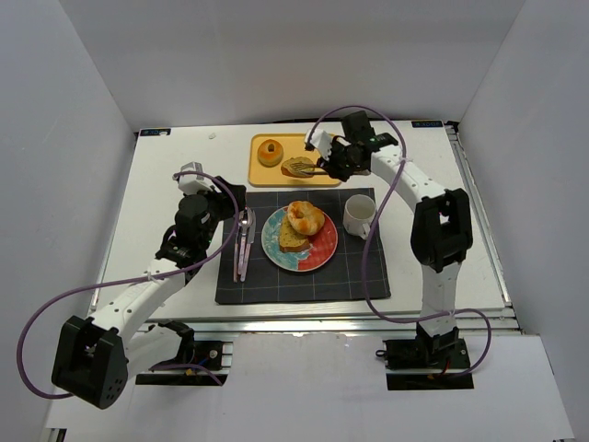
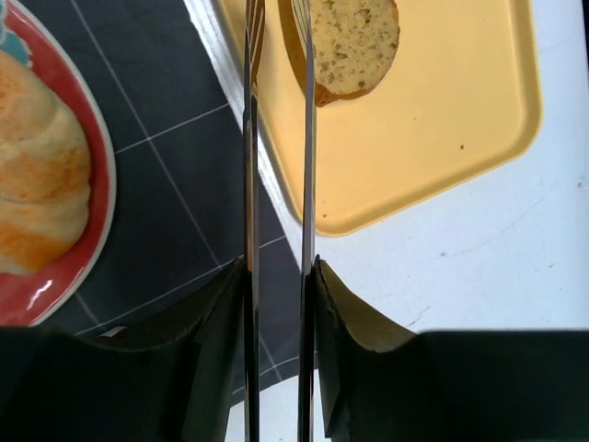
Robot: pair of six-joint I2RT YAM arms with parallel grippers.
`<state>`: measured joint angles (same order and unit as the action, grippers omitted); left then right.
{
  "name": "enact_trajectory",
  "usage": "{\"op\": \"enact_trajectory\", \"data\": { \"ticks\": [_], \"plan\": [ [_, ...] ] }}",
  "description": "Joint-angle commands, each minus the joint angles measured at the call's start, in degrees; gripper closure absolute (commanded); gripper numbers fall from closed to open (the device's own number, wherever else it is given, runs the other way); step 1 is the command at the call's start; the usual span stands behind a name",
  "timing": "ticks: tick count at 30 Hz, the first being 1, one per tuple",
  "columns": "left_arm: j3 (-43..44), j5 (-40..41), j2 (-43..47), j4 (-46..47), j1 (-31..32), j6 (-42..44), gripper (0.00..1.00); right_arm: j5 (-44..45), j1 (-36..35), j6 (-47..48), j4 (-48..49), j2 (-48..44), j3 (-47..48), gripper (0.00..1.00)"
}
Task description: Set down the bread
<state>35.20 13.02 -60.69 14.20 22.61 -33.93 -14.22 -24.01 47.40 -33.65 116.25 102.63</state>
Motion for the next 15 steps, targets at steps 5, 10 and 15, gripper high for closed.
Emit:
{"op": "enact_trajectory", "data": {
  "ticks": [5, 10, 15],
  "plan": [
    [0.8, -0.2, -0.7, 1.6, -0.5, 0.1, 0.28, 3.9, -1.0, 4.7, 0.5, 1.6, 5.3, 0.59],
    [1.0, -0.4, -1.4, 2.2, -0.5, 0.2, 0.28, 4.9, -1.4, 5.9, 0.6, 2.4, 5.5, 0.56],
    [0.5, -0.2, -0.8, 2.2, -0.5, 0.1, 0.28, 5.3, -1.6, 6.1, 0.2, 3.2, 5.8, 0.54]
  ]
}}
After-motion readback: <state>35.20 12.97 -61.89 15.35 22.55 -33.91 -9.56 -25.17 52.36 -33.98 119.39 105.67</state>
